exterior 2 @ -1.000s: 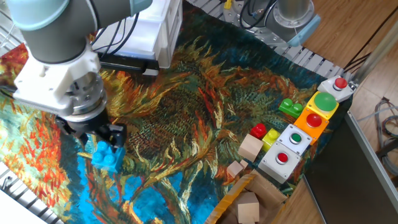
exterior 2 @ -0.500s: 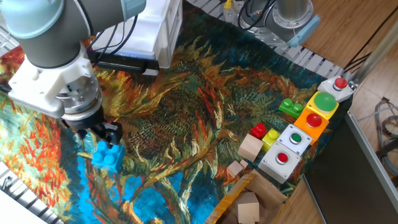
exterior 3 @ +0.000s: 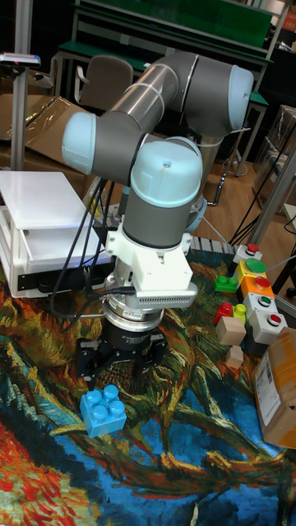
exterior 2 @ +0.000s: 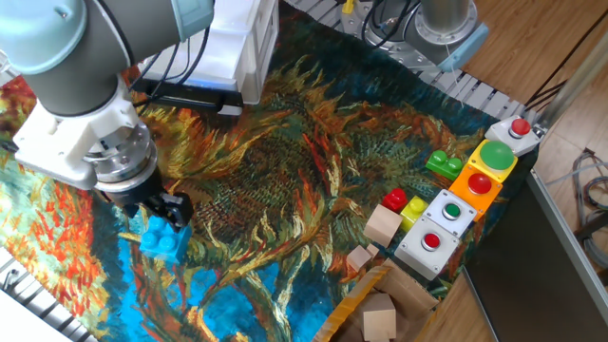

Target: Put things in the drawer

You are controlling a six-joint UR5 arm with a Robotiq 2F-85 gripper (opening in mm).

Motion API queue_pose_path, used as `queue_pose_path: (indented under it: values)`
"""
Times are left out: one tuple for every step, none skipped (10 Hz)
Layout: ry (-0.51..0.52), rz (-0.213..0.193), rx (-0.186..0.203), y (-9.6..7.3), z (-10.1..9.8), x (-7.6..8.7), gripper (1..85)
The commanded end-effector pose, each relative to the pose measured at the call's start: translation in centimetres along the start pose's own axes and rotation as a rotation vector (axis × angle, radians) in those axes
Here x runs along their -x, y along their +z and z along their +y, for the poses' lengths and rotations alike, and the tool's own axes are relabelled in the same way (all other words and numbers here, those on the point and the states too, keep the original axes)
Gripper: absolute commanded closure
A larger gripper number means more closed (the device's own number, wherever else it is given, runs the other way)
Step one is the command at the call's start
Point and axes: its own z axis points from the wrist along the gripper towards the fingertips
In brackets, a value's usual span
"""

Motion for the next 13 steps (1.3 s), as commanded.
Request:
queue_pose_path:
  values:
    - [-0.044,-0.023,0.002,0.0,0.0,0.6,10.0]
    - [-0.057,-0.027,-0.011,0.0,-0.3,0.8,10.0]
    - [-0.073,-0.034,-0.015,0.0,-0.4,0.9,9.0]
    - [-0.094,-0.036,-0.017,1.1,-0.8,1.7,7.3]
    - [-0.099,-0.029,-0.019,1.8,-0.9,1.9,6.7]
    - [-0.101,-0.025,-0.024,2.3,-1.2,2.0,6.7]
    - [-0.102,-0.021,-0.024,2.4,-1.3,1.9,6.7]
    - [-0.107,-0.019,-0.022,2.1,-1.3,1.5,6.7]
    - [-0.106,-0.017,-0.011,1.2,-1.0,0.9,6.7]
    - [-0.111,-0.007,0.001,1.2,-0.7,0.6,6.7]
    - [-0.107,-0.002,0.013,1.2,-0.4,0.4,6.7]
    - [-0.105,-0.006,0.022,1.2,-0.2,0.5,6.7]
    - [-0.112,-0.008,0.004,1.8,-0.6,0.7,6.3]
